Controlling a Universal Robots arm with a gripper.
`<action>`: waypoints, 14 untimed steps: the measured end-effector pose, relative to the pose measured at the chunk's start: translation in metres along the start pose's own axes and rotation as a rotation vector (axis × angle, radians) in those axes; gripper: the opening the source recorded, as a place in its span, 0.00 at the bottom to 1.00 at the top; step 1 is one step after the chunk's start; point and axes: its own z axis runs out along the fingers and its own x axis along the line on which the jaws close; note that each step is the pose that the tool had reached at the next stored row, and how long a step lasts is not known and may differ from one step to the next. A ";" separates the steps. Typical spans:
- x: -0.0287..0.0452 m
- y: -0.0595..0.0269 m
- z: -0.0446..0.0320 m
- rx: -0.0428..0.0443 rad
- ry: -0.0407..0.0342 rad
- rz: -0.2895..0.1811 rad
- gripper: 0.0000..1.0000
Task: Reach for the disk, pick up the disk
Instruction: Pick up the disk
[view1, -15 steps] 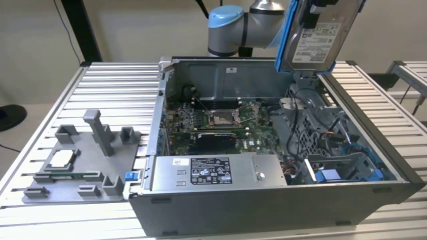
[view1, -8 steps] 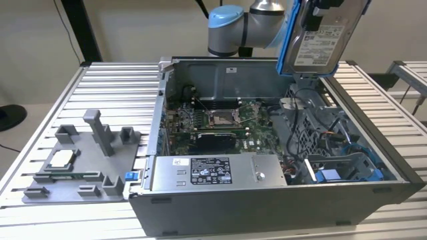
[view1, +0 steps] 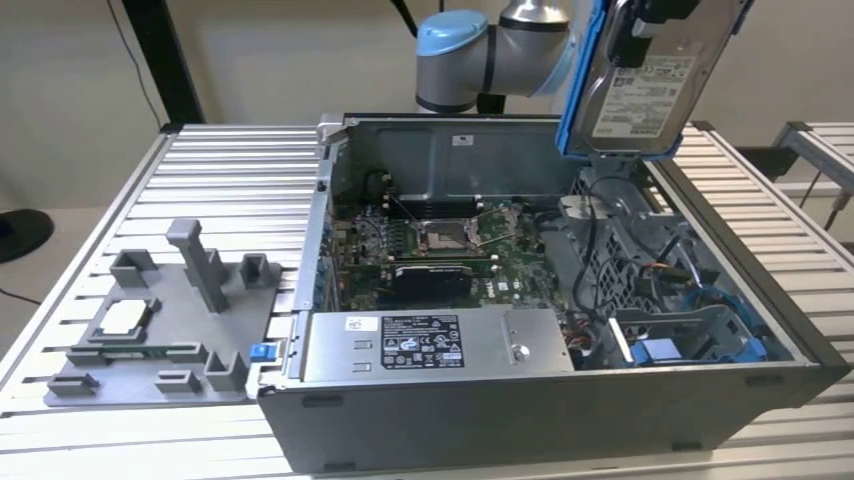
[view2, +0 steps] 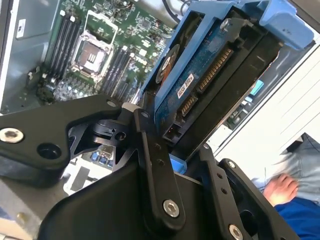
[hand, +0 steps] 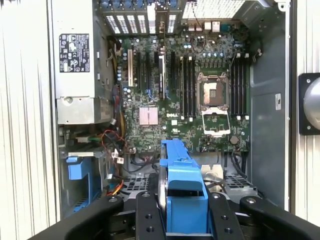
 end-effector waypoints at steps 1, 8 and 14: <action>0.0012 -0.0001 0.0000 0.0000 0.0001 0.000 0.00; 0.0092 -0.0005 -0.0002 0.0000 0.0000 0.000 0.00; 0.0154 -0.0008 -0.0002 0.0000 0.0000 0.000 0.00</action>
